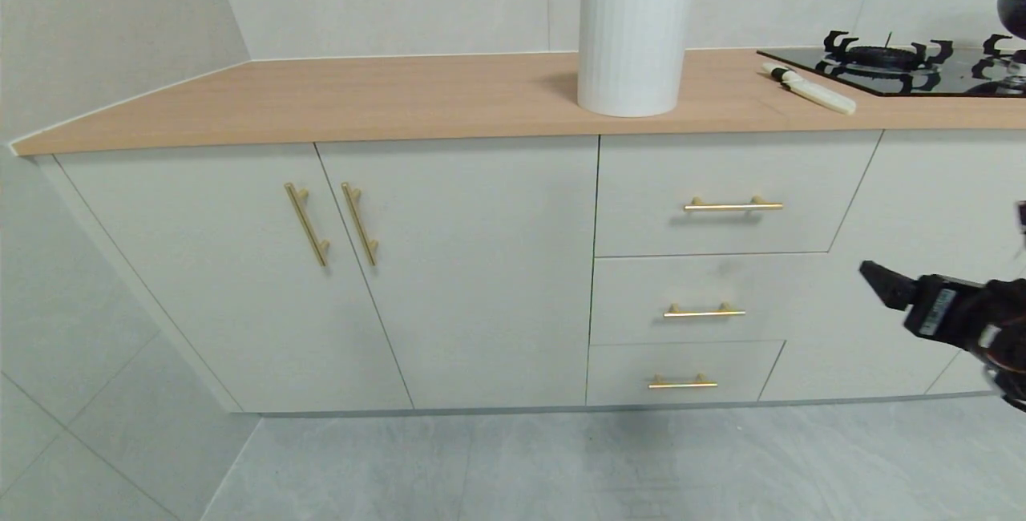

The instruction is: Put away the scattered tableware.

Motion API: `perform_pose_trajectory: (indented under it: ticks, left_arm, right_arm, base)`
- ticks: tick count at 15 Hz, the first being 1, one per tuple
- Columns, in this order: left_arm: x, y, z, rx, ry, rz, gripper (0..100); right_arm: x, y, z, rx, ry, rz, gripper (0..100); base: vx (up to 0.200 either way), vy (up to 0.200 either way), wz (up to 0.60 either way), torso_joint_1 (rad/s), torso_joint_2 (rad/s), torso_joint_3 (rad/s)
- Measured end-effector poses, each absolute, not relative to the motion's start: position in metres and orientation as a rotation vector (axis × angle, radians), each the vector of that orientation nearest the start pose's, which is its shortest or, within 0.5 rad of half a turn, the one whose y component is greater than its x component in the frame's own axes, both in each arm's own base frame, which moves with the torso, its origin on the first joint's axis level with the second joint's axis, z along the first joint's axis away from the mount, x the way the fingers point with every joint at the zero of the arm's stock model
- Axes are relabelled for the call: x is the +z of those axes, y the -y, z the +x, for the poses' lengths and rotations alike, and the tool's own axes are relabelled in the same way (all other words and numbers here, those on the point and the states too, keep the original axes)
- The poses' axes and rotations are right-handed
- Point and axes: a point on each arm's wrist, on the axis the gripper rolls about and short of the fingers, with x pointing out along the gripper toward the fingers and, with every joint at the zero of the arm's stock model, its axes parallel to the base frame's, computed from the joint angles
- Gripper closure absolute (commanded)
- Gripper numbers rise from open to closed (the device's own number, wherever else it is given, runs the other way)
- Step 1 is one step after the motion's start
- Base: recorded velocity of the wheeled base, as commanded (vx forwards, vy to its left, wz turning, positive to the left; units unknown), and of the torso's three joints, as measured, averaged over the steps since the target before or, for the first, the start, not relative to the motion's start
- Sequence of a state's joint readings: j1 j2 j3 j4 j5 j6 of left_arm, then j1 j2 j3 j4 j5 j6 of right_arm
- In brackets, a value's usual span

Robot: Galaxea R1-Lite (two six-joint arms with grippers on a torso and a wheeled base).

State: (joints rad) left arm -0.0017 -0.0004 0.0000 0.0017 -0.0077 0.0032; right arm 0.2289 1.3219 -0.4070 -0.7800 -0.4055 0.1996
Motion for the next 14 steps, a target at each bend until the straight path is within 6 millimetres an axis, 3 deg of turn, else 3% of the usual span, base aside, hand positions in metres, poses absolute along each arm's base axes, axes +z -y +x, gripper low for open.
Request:
perform_pose_trajectory:
  ticks: [4,9,11,14]
  left_arm:
    - [0.075,0.000,-0.023,-0.009,-0.001,0.003,0]
    - [0.075,0.000,-0.023,-0.010,-0.001,0.003,0]
    - [0.075,0.000,-0.023,-0.010,-0.001,0.003,0]
    - [0.075,0.000,-0.023,-0.009,-0.001,0.003,0]
  right_arm:
    - [0.193,-0.008,0.097,-0.234,0.033,0.069,0]
    - [0.174,0.010,-0.002,-0.289,0.072,-0.041,0]
    - [0.169,0.014,-0.029,-0.388,0.104,-0.056,0]
    - [0.162,0.012,-0.047,-0.445,0.174,-0.056,0]
  base:
    - [0.000,0.000,0.00,0.000,0.00,0.000]
    - [0.000,0.000,0.00,0.000,0.00,0.000]
    - [0.000,0.000,0.00,0.000,0.00,0.000]
    - [0.000,0.000,0.00,0.000,0.00,0.000]
